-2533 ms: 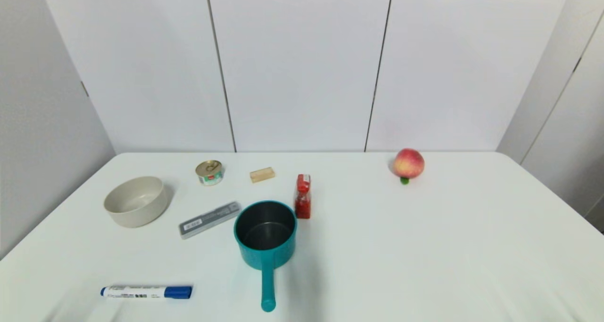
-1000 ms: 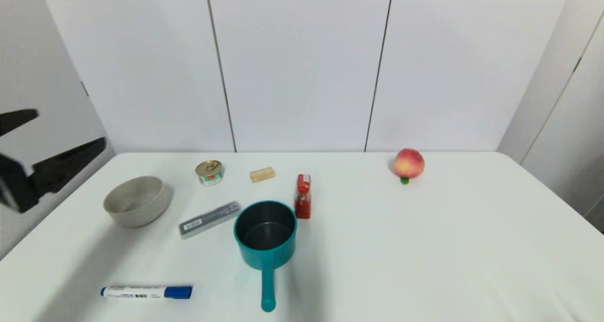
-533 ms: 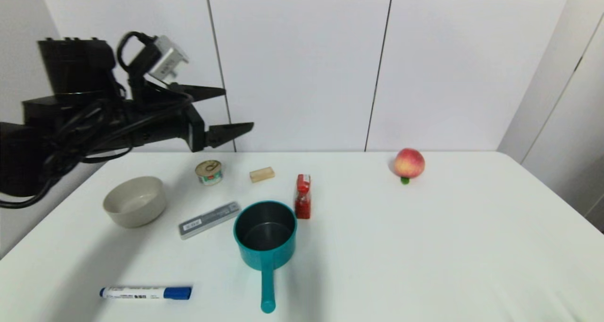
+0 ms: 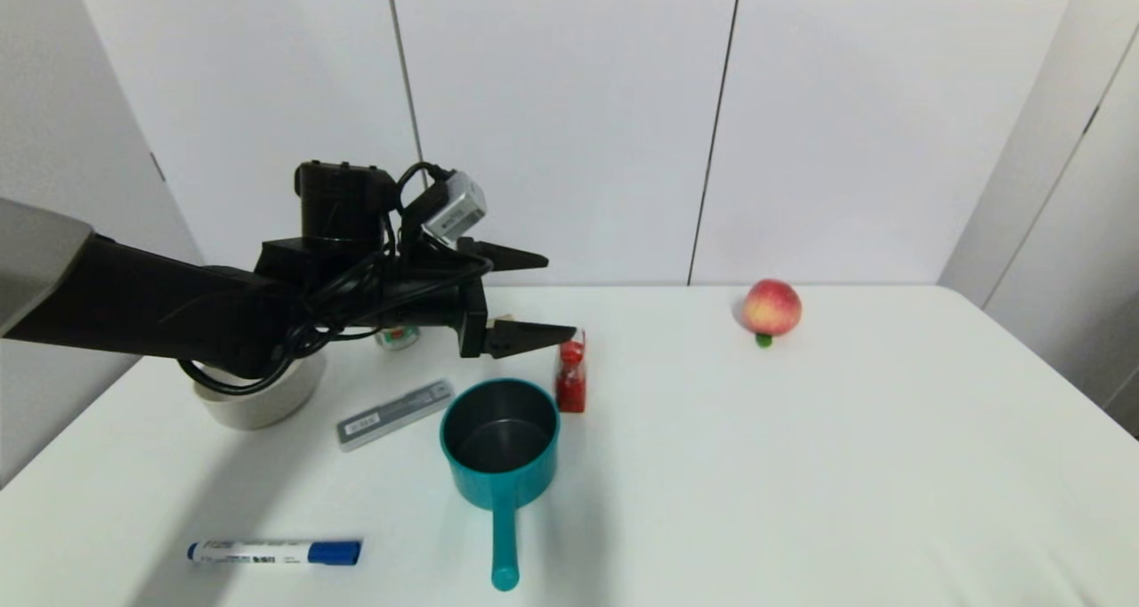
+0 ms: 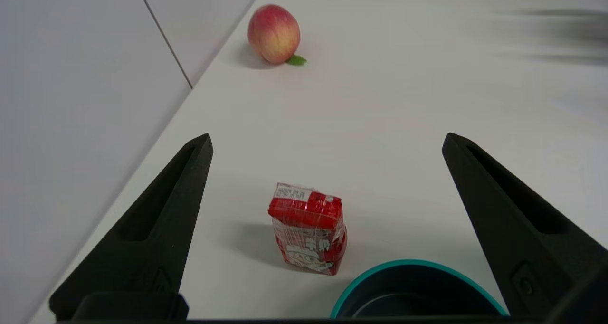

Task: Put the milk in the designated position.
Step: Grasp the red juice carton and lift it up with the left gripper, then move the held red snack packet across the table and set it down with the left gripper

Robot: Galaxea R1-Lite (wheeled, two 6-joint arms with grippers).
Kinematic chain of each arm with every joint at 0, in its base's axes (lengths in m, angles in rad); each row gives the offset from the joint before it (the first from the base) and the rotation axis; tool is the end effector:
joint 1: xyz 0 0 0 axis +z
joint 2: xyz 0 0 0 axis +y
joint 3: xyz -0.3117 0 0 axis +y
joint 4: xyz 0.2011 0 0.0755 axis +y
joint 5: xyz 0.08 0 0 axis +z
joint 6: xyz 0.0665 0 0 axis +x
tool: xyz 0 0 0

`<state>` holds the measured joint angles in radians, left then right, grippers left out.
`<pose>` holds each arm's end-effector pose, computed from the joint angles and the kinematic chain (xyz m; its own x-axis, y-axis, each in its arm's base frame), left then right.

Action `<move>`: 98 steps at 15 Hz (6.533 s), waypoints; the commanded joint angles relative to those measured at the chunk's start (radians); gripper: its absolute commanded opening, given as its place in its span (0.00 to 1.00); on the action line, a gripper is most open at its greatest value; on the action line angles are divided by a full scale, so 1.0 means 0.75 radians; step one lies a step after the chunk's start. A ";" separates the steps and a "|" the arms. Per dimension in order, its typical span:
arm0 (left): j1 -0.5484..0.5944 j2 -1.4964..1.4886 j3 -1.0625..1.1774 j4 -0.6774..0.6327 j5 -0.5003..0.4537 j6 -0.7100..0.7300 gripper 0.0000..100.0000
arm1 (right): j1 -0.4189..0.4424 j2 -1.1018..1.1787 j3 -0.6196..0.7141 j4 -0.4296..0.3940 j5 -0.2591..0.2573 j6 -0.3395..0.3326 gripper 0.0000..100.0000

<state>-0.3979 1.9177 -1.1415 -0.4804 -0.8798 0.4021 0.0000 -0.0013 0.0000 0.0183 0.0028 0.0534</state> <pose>0.3668 -0.2098 0.1704 0.2634 -0.9466 -0.1858 0.9578 0.2336 0.1676 0.0358 0.0002 0.0729 0.9999 0.0028 -0.0170 -0.0019 0.9986 0.0534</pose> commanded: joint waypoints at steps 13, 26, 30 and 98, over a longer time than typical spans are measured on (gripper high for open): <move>-0.099 0.235 -0.088 0.058 0.052 0.008 1.00 | 0.000 0.002 0.000 0.000 0.000 0.000 1.00; -0.085 0.309 -0.200 0.199 0.138 0.012 1.00 | 0.000 0.002 0.000 0.000 0.000 0.000 1.00; -0.083 0.333 -0.247 0.227 0.152 0.012 1.00 | 0.000 0.002 0.000 0.000 0.000 0.000 1.00; 0.725 0.147 -0.505 0.706 0.400 0.335 0.00 | 0.000 0.002 0.000 0.000 0.000 0.000 1.00</move>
<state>0.1466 2.0085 -1.5162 0.0494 -0.5768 0.6494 0.0000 -0.0013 0.0000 0.0183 0.0028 0.0534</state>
